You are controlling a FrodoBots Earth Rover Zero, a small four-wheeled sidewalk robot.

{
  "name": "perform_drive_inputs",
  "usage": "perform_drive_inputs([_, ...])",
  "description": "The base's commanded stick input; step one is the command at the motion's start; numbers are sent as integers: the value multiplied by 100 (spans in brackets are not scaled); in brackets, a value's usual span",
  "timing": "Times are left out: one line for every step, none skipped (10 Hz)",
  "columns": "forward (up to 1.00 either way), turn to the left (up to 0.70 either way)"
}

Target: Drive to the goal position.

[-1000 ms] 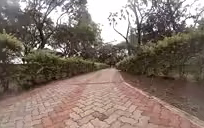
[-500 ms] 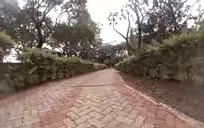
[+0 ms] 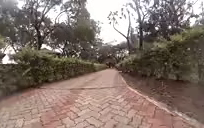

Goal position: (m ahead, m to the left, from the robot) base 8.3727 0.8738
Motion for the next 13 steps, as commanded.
perform_drive_inputs([70, 0])
perform_drive_inputs([70, 0])
perform_drive_inputs([70, 0])
perform_drive_inputs([70, 0])
perform_drive_inputs([70, 0])
perform_drive_inputs([70, 0])
perform_drive_inputs([70, 0])
perform_drive_inputs([70, 0])
perform_drive_inputs([70, -5])
perform_drive_inputs([70, -13])
perform_drive_inputs([70, -35])
perform_drive_inputs([70, -35])
perform_drive_inputs([70, -23])
